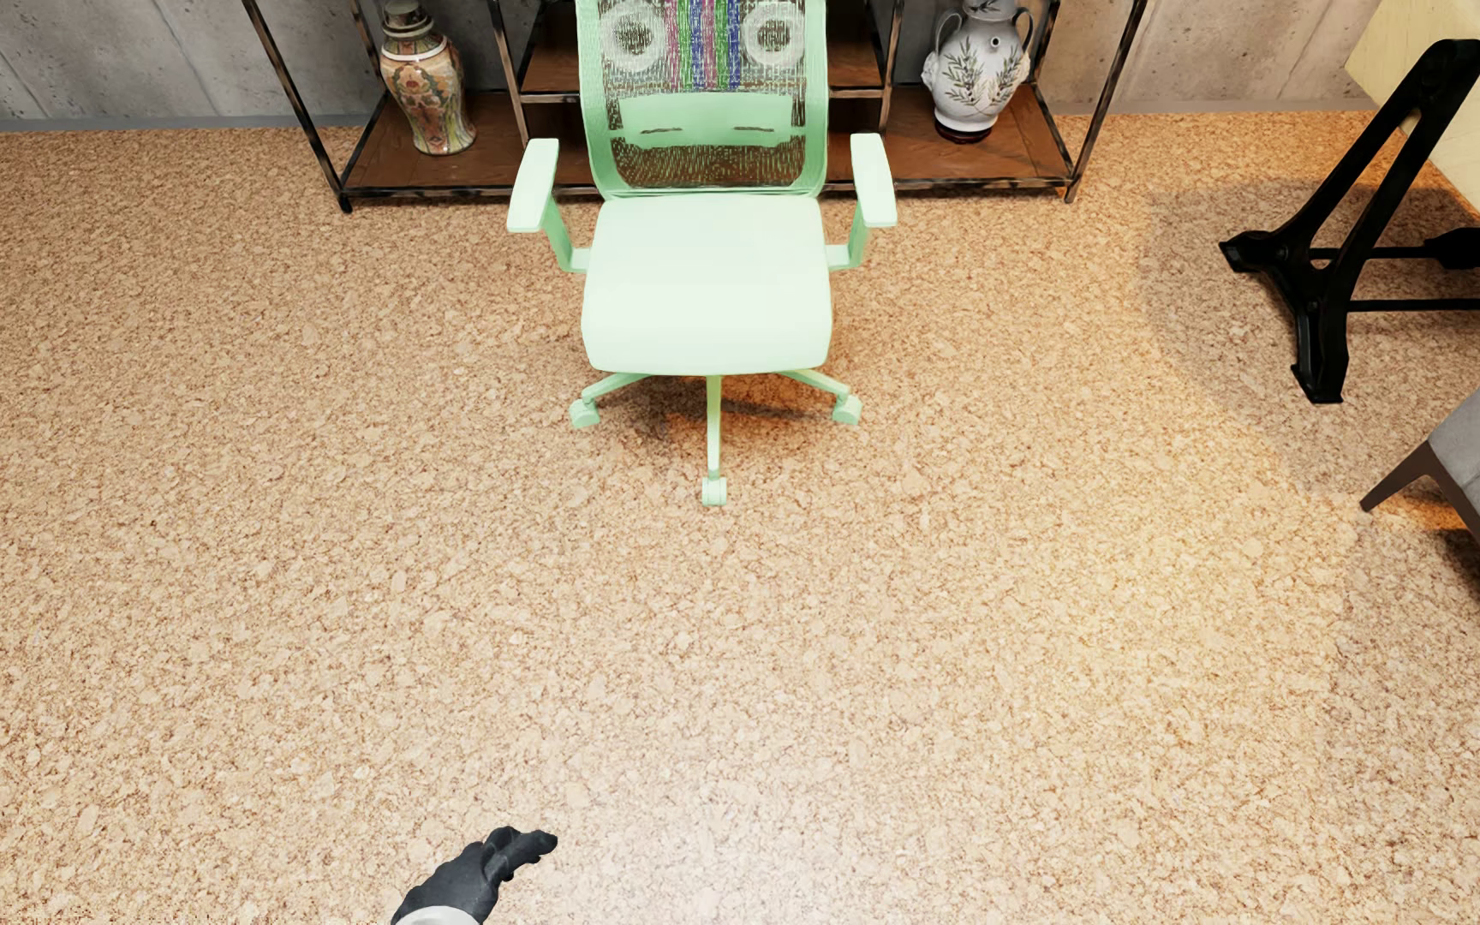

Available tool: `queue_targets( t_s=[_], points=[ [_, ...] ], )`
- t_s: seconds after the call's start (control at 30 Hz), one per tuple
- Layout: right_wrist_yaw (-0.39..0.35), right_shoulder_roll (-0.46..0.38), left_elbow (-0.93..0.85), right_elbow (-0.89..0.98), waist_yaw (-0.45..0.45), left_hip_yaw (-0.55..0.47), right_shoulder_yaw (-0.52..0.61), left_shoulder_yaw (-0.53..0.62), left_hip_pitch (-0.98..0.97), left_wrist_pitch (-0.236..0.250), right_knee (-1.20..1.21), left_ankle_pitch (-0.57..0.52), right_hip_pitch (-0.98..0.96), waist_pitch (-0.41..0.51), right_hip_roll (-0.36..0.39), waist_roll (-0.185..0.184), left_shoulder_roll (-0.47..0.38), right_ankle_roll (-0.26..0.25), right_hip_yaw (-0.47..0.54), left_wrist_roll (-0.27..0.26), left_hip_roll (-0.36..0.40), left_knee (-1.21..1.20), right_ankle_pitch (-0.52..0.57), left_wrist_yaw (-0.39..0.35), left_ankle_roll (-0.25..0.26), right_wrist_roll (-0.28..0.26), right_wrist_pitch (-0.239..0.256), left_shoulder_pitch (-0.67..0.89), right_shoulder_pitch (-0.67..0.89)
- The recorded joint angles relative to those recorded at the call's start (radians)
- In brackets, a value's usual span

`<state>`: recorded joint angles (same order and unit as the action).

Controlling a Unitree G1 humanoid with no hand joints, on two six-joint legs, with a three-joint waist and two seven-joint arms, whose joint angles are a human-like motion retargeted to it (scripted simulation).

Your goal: Move towards the light green officechair

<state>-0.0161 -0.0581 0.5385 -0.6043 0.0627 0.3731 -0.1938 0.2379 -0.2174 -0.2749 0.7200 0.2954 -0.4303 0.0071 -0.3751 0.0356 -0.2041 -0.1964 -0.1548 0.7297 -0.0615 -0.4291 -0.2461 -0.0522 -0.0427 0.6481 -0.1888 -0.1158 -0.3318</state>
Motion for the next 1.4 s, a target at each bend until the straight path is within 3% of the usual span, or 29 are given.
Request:
queue_targets(
  t_s=[0.03,0.1,0.23,0.37,0.47,0.57,0.6,0.7,0.73,0.8,0.83,1.03,1.23,1.27,1.4],
  points=[
    [-0.001,0.008,-0.011,0.002,0.003,-0.026,-0.013,0.005,0.005,0.004,-0.112,0.0,0.023,-0.002,0.045,0.0,0.0,-0.046,0.101,0.0,-0.004,0.0,0.009,0.003,0.013,-0.007,-0.003,0.004,-0.007],
    [-0.007,0.022,-0.017,-0.002,-0.002,-0.07,-0.018,0.013,0.016,-0.003,-0.248,-0.003,0.086,-0.005,0.126,-0.001,-0.005,-0.053,0.257,0.008,-0.026,0.002,0.025,0.013,0.041,-0.007,-0.009,0.001,-0.01],
    [0.014,0.011,0.007,-0.022,-0.022,-0.133,0.06,0.007,0.011,-0.036,-0.253,-0.018,0.148,-0.003,0.178,0.004,-0.008,0.037,0.139,0.026,-0.104,-0.033,-0.061,0.024,0.107,0.047,-0.004,-0.043,0.02],
    [-0.012,0.005,0.059,0.006,-0.03,-0.216,0.119,0.049,-0.027,-0.056,-0.252,-0.05,0.179,0.006,0.268,-0.016,-0.03,0.096,0.057,0.064,-0.201,-0.073,-0.095,0.103,0.155,0.056,0.016,-0.078,0.052],
    [-0.032,0.014,0.081,0.025,-0.031,-0.278,0.123,0.066,-0.067,-0.062,-0.267,-0.086,0.194,0.012,0.33,-0.039,-0.039,0.141,-0.007,0.067,-0.258,-0.086,-0.108,0.138,0.159,0.017,0.008,-0.089,0.072],
    [-0.042,0.0,0.088,0.011,-0.025,-0.186,0.117,0.084,-0.098,-0.065,-0.274,-0.115,0.196,0.015,0.356,-0.06,-0.038,0.176,-0.07,0.059,-0.317,-0.092,-0.119,0.143,0.122,0.01,0.022,-0.088,0.077],
    [-0.041,-0.003,0.089,0.006,-0.024,-0.167,0.117,0.09,-0.111,-0.064,-0.275,-0.098,0.195,0.016,0.358,-0.066,-0.037,0.184,-0.088,0.055,-0.318,-0.112,-0.122,0.142,0.107,0.01,0.022,-0.083,0.081],
    [-0.037,-0.015,0.084,-0.01,-0.022,-0.237,0.122,0.104,-0.143,-0.06,-0.273,-0.012,0.197,0.015,0.354,-0.076,-0.04,0.201,-0.13,0.045,-0.213,-0.216,-0.124,0.137,0.163,0.013,0.02,-0.065,0.092],
    [-0.033,-0.014,0.084,-0.009,-0.018,-0.238,0.131,0.106,-0.138,-0.059,-0.276,0.008,0.199,0.013,0.353,-0.079,-0.041,0.204,-0.143,0.043,-0.183,-0.235,-0.123,0.134,0.146,0.014,0.004,-0.056,0.103],
    [-0.032,-0.02,0.078,-0.008,-0.012,-0.111,0.139,0.109,-0.091,-0.053,-0.3,0.008,0.207,0.007,0.347,-0.086,-0.035,0.21,-0.159,0.035,-0.193,-0.181,-0.116,0.121,0.081,0.011,-0.014,-0.046,0.115],
    [-0.034,-0.022,0.077,-0.011,-0.015,-0.095,0.136,0.114,-0.07,-0.05,-0.308,0.001,0.208,0.005,0.344,-0.087,-0.033,0.211,-0.158,0.033,-0.184,-0.137,-0.112,0.114,0.07,0.007,-0.021,-0.042,0.121],
    [-0.037,0.008,0.073,-0.041,-0.02,-0.091,0.116,0.136,-0.026,-0.049,-0.337,-0.053,0.206,-0.005,0.323,-0.075,-0.043,0.219,-0.163,0.027,-0.139,-0.001,-0.097,0.103,0.104,-0.009,-0.038,-0.021,0.142],
    [-0.033,0.012,0.1,-0.089,-0.019,-0.118,0.1,0.135,-0.052,-0.054,-0.351,-0.066,0.218,-0.008,0.311,-0.066,-0.045,0.228,-0.196,0.006,-0.127,-0.028,-0.097,0.1,0.091,-0.007,-0.041,0.003,0.131],
    [-0.034,0.012,0.102,-0.097,-0.017,-0.096,0.097,0.135,-0.071,-0.054,-0.353,-0.07,0.22,-0.007,0.308,-0.063,-0.048,0.229,-0.209,0.005,-0.137,-0.062,-0.098,0.099,0.078,-0.007,-0.044,0.008,0.131],
    [-0.031,0.006,0.098,-0.121,-0.012,0.191,0.107,0.129,-0.091,-0.05,-0.367,-0.045,0.244,-0.008,0.304,-0.065,-0.064,0.225,-0.267,0.002,-0.221,-0.149,-0.097,0.099,-0.017,0.003,-0.047,0.023,0.124]
  ],
)
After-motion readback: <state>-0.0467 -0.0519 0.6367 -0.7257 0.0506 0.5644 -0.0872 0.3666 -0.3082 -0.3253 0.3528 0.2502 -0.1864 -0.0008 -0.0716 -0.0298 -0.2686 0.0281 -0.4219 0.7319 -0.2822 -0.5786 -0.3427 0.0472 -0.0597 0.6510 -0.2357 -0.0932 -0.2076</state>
